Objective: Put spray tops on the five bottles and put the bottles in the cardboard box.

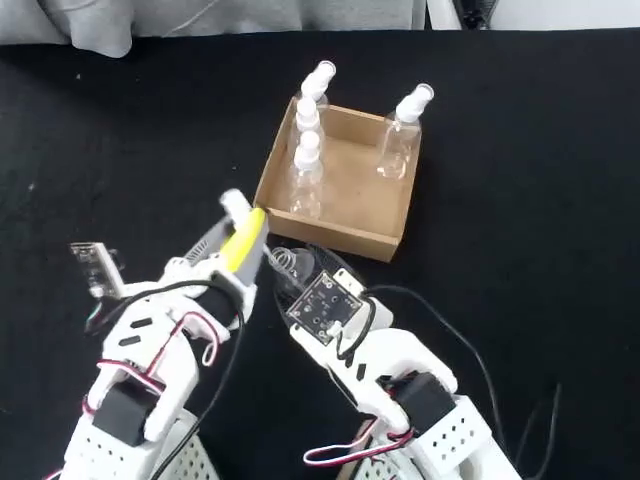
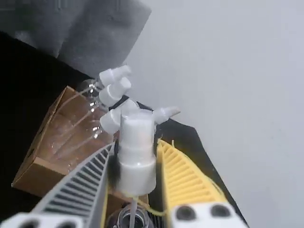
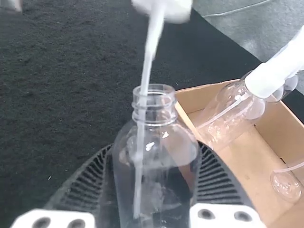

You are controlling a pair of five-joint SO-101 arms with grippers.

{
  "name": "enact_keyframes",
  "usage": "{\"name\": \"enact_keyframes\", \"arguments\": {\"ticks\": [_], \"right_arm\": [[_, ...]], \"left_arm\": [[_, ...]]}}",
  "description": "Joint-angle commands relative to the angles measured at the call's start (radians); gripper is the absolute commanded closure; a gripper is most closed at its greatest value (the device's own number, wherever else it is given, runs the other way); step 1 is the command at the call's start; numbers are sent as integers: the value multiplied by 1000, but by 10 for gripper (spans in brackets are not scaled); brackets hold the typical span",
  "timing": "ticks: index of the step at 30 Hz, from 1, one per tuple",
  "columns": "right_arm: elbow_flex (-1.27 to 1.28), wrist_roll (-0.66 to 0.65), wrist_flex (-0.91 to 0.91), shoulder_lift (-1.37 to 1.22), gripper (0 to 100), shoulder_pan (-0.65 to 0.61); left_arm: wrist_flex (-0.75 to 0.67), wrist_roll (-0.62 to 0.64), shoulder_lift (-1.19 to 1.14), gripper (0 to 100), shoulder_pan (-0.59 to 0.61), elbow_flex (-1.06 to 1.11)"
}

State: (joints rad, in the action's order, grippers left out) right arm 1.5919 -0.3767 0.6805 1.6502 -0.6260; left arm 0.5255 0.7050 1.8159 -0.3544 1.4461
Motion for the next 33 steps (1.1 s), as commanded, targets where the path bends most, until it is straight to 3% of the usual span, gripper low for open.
{"name": "enact_keyframes", "arguments": {"ticks": [1,28,33], "right_arm": [[-8,-6,-37,15,864,-9],[-5,-6,-37,15,864,-9],[-4,-6,-35,15,864,-9]], "left_arm": [[-18,-12,8,970,-27,-7],[-17,-11,8,963,-35,-5],[26,-9,8,837,-35,-15]]}}
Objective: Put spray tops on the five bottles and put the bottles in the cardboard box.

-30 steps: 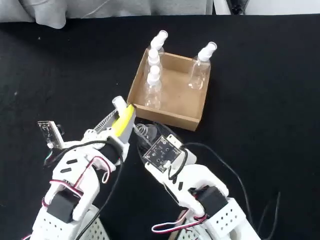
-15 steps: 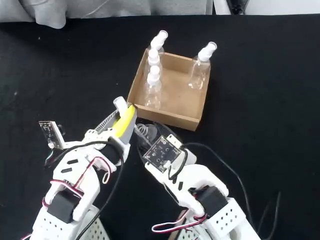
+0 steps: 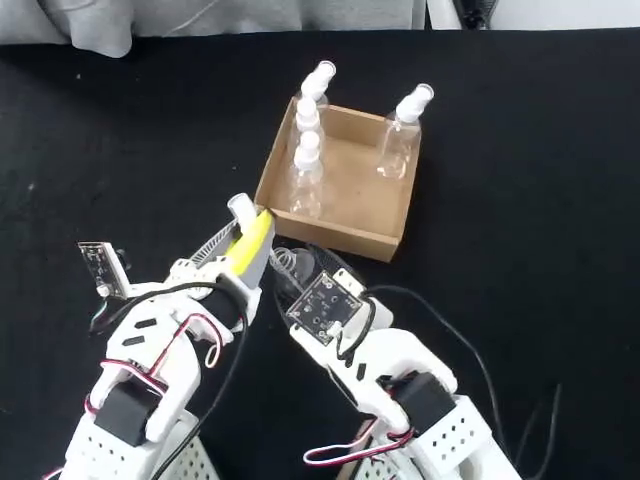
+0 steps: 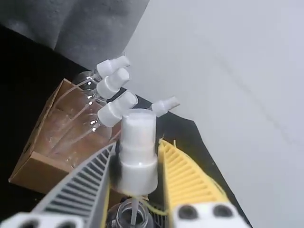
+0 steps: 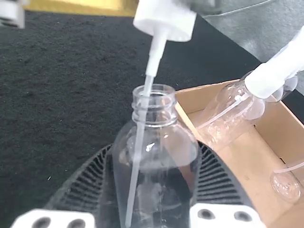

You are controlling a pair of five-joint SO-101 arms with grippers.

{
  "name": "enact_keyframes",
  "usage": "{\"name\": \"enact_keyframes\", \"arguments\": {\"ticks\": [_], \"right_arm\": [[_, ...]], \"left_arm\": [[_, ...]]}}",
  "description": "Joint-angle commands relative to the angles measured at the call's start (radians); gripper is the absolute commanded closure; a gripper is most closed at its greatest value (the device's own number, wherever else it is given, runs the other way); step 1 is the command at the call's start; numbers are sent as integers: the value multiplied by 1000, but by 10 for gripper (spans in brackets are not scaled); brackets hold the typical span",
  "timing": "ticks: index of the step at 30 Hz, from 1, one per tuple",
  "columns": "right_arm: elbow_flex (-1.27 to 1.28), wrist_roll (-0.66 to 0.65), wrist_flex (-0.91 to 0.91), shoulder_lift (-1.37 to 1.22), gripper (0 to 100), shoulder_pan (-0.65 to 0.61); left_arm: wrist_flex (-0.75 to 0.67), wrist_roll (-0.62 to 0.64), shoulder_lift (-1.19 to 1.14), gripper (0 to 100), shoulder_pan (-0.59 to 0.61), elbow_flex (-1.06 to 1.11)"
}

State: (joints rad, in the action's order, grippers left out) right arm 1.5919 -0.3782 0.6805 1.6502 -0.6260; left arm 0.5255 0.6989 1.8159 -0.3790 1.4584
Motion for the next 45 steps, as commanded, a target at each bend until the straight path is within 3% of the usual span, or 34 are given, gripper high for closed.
{"name": "enact_keyframes", "arguments": {"ticks": [1,8,30,45], "right_arm": [[-4,-5,-35,15,864,-9],[-4,-5,-35,15,864,-9],[-4,-5,-35,15,864,-9],[-4,-5,-35,15,864,-9]], "left_arm": [[46,-2,8,814,-10,-38],[141,0,8,791,-8,-110],[135,34,11,791,4,-116],[137,69,11,791,134,-163]]}}
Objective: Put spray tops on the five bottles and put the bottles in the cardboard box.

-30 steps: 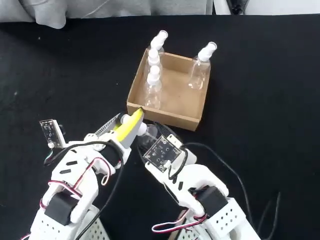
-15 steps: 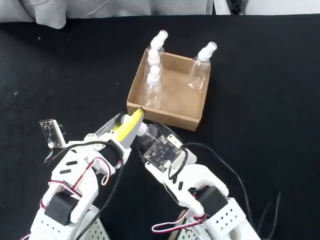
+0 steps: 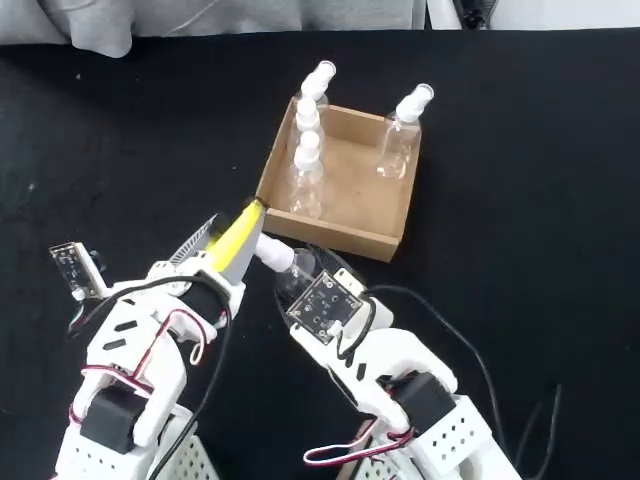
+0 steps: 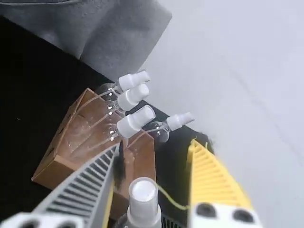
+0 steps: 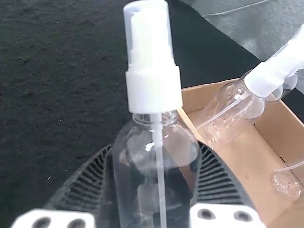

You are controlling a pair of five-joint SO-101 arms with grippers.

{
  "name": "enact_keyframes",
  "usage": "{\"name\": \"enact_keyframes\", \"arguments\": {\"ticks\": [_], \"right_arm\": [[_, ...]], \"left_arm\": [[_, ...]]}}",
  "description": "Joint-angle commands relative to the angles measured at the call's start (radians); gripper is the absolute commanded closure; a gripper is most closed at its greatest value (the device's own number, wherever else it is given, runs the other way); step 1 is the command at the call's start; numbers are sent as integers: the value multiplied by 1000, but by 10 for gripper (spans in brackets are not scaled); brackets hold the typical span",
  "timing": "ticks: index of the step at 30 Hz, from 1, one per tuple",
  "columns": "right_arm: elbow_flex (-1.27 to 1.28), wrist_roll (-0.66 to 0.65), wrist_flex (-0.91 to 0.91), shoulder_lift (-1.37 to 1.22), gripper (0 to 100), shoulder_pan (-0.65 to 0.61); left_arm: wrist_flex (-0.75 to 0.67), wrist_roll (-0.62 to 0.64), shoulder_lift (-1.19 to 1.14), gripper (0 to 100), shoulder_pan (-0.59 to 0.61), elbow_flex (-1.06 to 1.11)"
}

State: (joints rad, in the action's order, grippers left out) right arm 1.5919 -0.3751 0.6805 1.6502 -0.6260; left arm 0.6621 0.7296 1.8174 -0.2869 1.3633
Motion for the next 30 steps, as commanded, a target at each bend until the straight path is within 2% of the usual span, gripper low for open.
{"name": "enact_keyframes", "arguments": {"ticks": [1,4,9,14,22,27,30], "right_arm": [[-4,-8,-35,15,864,-9],[-10,-6,-35,15,864,-9],[-18,110,-63,15,861,-9],[-12,163,-121,15,861,-9],[-12,167,-169,15,861,-12],[-19,167,-170,15,861,-15],[-13,167,-170,15,861,-15]], "left_arm": [[-3,38,9,791,64,-68],[-5,54,9,791,137,-68],[-6,54,9,791,236,-70],[-6,52,8,791,275,-61],[-11,38,8,791,265,-36],[-146,-101,6,791,189,90],[-249,-120,6,791,136,165]]}}
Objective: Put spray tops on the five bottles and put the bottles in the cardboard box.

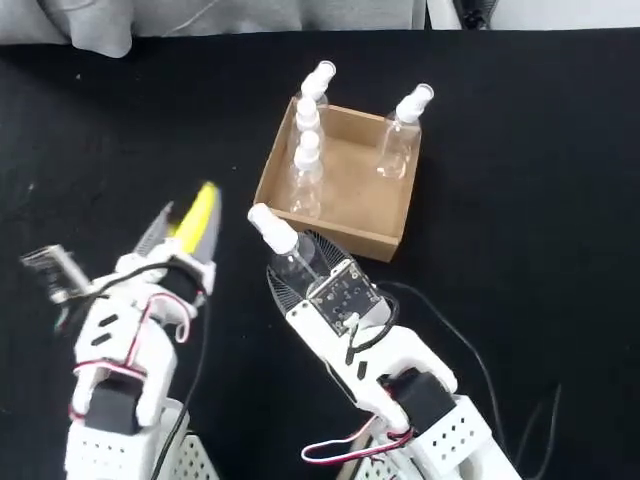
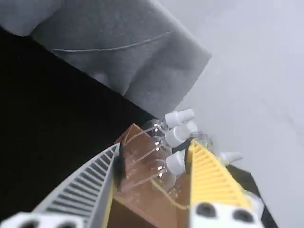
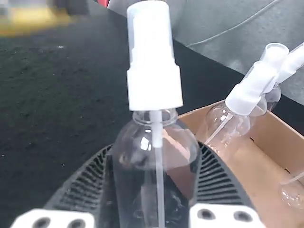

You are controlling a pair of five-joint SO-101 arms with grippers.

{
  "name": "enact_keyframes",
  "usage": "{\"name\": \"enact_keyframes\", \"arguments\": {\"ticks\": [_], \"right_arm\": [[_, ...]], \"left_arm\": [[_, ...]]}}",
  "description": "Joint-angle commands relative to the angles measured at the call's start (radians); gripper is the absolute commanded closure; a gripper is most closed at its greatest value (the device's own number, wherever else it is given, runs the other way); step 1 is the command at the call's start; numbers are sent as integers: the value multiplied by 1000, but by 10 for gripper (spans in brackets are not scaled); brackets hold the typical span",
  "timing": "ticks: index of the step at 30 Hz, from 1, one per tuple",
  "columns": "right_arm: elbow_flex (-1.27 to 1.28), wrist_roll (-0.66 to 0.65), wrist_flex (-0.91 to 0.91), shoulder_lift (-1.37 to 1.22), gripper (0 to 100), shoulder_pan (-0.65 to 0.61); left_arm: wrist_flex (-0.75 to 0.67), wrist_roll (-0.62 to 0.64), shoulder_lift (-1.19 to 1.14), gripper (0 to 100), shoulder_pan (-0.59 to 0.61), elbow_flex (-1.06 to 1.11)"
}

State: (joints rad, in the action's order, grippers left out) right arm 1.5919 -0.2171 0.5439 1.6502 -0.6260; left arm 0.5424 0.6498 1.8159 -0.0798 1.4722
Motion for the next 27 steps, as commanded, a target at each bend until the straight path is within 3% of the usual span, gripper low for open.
{"name": "enact_keyframes", "arguments": {"ticks": [1,11,23,27], "right_arm": [[-13,9,-34,15,861,-15],[-1,0,-26,15,864,-15],[12,0,-25,15,864,-11],[13,0,-17,15,864,-11]], "left_arm": [[-149,-41,8,791,-85,71],[-161,-149,8,791,-193,119],[-161,-222,9,791,-213,119],[-92,-232,9,791,-257,87]]}}
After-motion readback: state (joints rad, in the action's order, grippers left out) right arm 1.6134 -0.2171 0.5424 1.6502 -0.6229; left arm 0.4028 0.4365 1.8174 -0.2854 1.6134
